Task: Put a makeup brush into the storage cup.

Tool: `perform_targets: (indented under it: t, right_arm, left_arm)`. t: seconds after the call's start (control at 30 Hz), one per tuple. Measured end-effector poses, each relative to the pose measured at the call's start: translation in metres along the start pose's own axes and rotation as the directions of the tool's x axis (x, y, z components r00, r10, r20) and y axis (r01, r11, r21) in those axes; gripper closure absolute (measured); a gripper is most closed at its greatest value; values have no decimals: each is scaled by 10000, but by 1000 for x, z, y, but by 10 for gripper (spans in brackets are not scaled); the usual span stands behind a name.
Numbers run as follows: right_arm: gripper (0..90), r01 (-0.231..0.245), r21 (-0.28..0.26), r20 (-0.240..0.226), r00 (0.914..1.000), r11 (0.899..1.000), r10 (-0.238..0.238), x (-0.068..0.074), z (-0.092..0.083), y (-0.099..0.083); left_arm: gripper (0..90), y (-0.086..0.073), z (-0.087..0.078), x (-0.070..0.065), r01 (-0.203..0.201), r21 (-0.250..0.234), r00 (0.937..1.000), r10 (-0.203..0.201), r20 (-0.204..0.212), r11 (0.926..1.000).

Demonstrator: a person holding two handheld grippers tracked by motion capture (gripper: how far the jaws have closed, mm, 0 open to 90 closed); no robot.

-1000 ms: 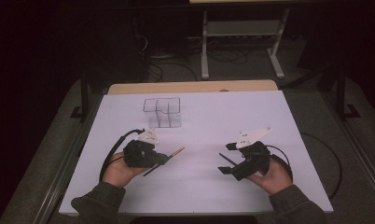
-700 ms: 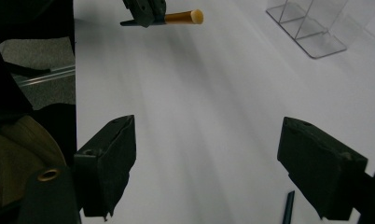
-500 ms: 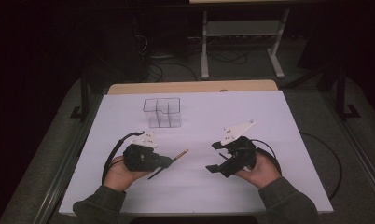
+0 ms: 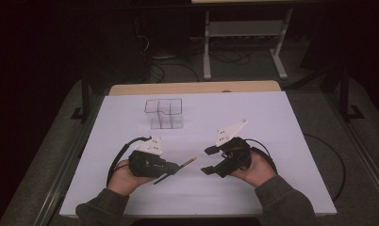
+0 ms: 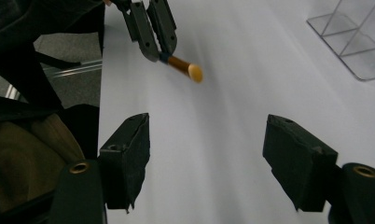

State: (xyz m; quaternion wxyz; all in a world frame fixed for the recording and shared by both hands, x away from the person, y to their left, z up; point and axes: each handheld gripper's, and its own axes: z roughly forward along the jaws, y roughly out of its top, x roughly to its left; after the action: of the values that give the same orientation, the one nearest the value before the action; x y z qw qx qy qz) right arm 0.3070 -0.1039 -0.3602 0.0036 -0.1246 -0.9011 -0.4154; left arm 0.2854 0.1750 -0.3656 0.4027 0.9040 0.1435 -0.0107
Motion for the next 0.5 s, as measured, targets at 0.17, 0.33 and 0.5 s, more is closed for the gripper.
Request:
perform_targets:
  t: [0.17, 0.33, 0.5]
  right_arm:
    - [384, 238, 63, -427, 9988, 9997, -235, 0, 5, 4]
    - [463, 496, 17, -855, 9951, 9988, -492, 0, 9, 6]
    - [548, 734, 26, -1228, 9898, 9973, -726, 0, 12, 7]
  left_arm:
    - [833, 2, 5, -2, -171, 74, 9997, 169, 189, 9998]
    - [833, 3, 10, -4, -326, 80, 9988, 323, 355, 9994]
    - [833, 4, 14, -6, -430, 221, 9977, 417, 539, 9988]
